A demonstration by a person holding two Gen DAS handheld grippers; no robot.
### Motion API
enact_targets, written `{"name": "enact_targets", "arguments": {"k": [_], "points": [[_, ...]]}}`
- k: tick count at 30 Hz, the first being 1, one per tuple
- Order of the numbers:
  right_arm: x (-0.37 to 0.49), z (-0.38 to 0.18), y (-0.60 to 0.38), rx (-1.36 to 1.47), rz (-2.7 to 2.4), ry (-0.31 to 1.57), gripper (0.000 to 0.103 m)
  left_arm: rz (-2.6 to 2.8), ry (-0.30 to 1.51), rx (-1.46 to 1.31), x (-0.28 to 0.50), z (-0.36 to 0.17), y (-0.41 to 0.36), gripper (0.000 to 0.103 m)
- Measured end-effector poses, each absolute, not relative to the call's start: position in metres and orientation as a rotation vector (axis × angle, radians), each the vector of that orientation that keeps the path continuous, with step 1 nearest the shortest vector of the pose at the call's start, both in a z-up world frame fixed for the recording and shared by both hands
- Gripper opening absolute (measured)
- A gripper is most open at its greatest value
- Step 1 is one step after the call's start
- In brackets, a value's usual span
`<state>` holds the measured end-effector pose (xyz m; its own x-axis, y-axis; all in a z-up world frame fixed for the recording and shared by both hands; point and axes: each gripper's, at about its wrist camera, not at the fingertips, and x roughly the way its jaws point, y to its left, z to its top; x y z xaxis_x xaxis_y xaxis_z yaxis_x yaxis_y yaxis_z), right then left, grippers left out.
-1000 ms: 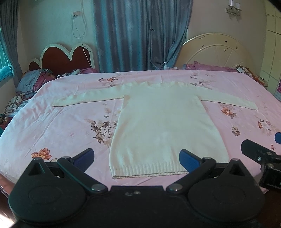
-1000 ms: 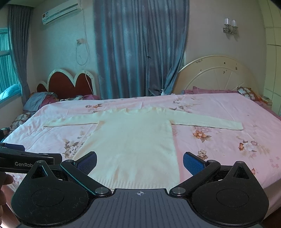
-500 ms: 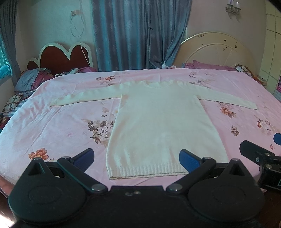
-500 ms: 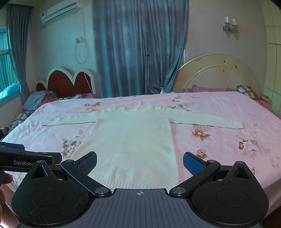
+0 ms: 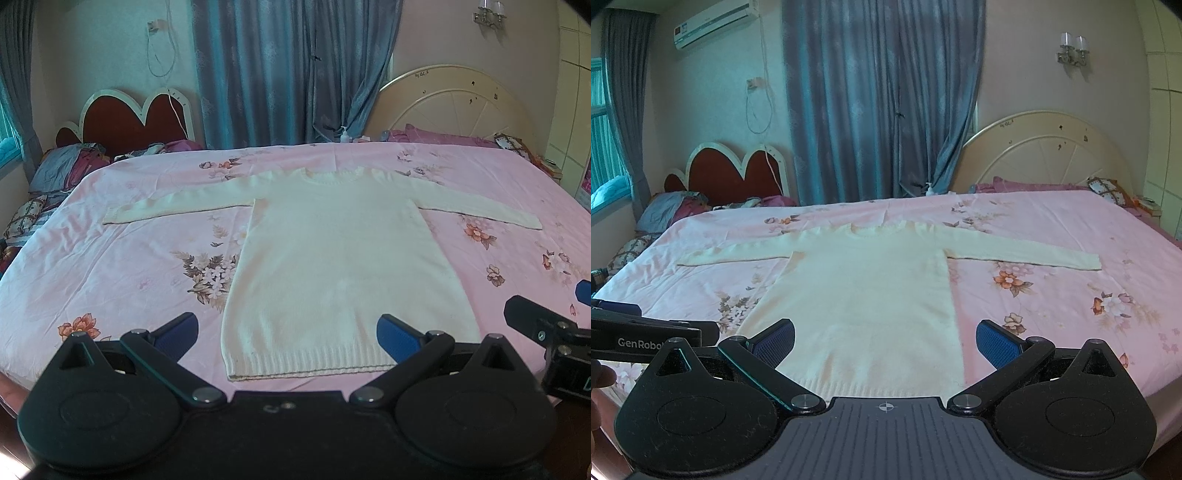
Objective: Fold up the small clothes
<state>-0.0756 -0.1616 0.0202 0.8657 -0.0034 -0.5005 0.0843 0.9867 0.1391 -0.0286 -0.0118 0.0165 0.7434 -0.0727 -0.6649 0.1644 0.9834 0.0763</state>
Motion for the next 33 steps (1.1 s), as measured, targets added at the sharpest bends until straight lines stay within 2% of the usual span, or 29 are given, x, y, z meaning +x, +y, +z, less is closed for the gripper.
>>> {"name": "enact_targets", "arguments": {"k": [21,33], "points": [[-0.056,0.004,-0.168,0.167,-0.065,0.549,0.103,-0.119,0.743,0.134,-0.01,0.009,-0.01,0.103],[-0.022,-0.006,-0.183,0.171,-0.122,0.557,0.103,-0.128,0.773,0.153,0.032,-0.001,-0.02,0.103]]}}
